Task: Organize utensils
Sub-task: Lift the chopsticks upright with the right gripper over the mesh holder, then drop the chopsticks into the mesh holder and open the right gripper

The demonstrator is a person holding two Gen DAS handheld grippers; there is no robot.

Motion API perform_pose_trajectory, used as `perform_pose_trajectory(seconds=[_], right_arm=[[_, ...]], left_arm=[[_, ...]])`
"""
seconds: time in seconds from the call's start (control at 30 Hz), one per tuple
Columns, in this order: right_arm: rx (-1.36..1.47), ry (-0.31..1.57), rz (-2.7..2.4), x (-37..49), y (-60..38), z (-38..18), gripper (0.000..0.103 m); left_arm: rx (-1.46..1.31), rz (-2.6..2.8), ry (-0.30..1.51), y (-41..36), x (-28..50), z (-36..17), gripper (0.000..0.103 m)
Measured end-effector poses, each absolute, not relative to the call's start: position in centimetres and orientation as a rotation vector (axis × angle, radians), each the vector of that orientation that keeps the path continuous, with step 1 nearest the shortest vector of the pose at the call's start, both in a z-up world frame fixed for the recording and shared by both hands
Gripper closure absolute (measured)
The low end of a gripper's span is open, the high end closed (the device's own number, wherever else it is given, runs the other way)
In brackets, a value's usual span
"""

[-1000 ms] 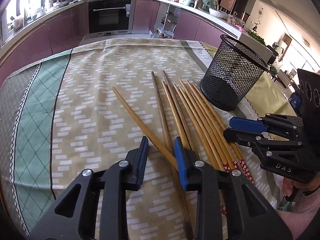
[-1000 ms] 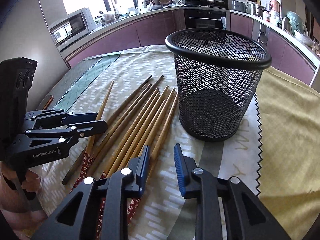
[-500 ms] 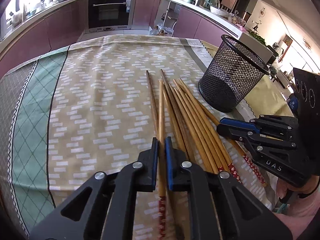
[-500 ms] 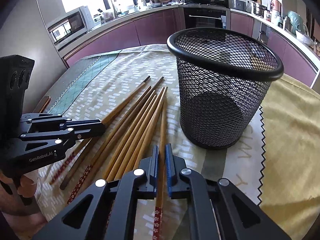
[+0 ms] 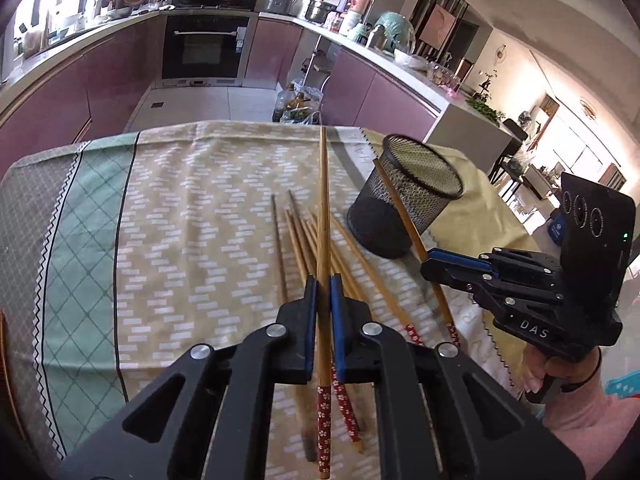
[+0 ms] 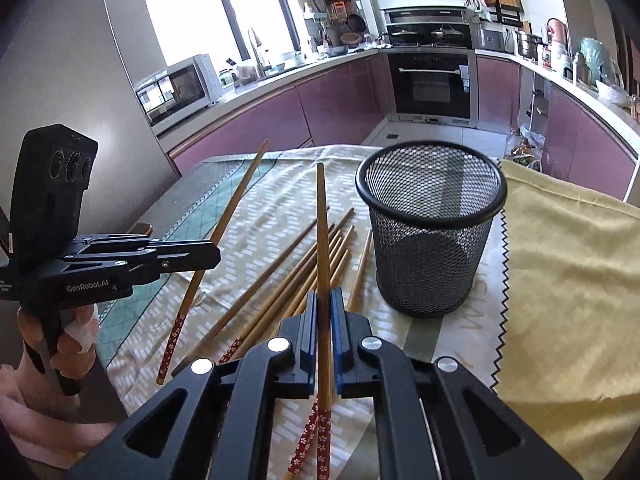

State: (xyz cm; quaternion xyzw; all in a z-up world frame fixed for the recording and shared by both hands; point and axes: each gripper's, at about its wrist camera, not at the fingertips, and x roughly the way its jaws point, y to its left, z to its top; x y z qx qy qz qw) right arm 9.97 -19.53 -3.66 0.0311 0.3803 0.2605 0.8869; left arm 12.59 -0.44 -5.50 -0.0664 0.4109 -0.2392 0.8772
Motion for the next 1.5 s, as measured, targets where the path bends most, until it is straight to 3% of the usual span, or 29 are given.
perform_pose_trajectory(seconds=[0.77, 0.93, 1.23, 1.5], right_arm=[[0.115, 0.426, 0.52, 12.0, -25.4, 9.3, 0.097], [0.108, 0.462, 0.478, 14.3, -25.8, 8.3, 0.097], [0.068, 0.678, 0.492, 17.6, -24.6, 3.4, 0.097], [0.069, 0.753, 0.468, 19.2, -24.0, 1.4, 0.097]], left_arm=[[-0.185, -0.634, 0.534, -5.8, 15.6, 10.3, 0.096], [-0.129, -0.621, 0.598, -8.2, 17.8, 9.0, 0.096], [0.001, -0.628, 0.803, -11.5, 21.4, 1.7, 0.095], [0.04, -0.616, 0.823, -12.4, 22.4, -0.5, 0.095]])
